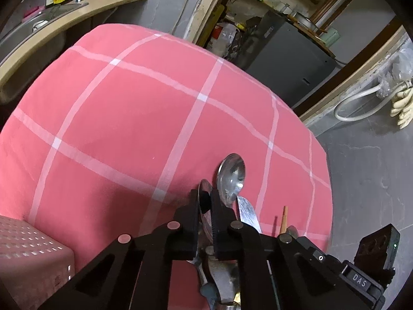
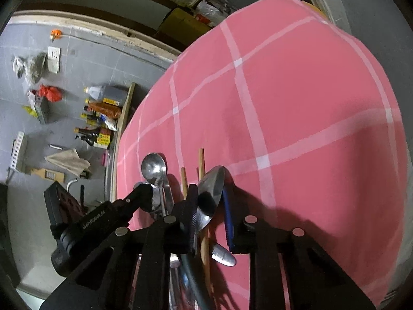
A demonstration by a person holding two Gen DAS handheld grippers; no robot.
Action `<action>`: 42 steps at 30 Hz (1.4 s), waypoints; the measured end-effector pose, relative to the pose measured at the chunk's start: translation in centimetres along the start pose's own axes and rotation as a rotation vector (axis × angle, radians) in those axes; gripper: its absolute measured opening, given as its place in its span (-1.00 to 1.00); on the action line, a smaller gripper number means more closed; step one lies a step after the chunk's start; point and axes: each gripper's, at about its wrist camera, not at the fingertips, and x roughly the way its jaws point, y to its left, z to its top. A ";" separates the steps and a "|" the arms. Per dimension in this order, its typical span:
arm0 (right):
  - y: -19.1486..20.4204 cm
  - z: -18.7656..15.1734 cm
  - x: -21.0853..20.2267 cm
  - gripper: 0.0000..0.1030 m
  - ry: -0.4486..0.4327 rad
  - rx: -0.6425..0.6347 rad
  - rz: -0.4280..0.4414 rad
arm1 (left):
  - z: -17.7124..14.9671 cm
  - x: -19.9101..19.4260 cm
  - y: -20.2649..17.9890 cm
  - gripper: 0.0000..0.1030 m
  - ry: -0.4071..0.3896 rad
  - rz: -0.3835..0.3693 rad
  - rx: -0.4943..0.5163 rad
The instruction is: Organize utensils
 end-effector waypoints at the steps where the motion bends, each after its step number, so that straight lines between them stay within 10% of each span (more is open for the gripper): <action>1: -0.1 0.0 0.1 -0.70 0.001 0.008 0.010 | 0.2 -0.1 -0.2 -0.88 -0.003 -0.002 0.005; 14: 2.7 -1.1 -2.3 -0.97 -0.041 -0.033 0.127 | 0.9 -4.8 -2.9 -0.95 -0.100 -0.024 0.124; 32: 14.6 -3.1 -15.6 -0.97 -0.472 -0.354 0.163 | 2.0 -20.4 -4.3 -0.95 -0.393 -0.097 0.251; 42: 23.6 -6.1 -15.3 -0.97 -0.555 -0.482 0.360 | 4.2 -29.9 0.8 -0.95 -0.596 0.077 0.383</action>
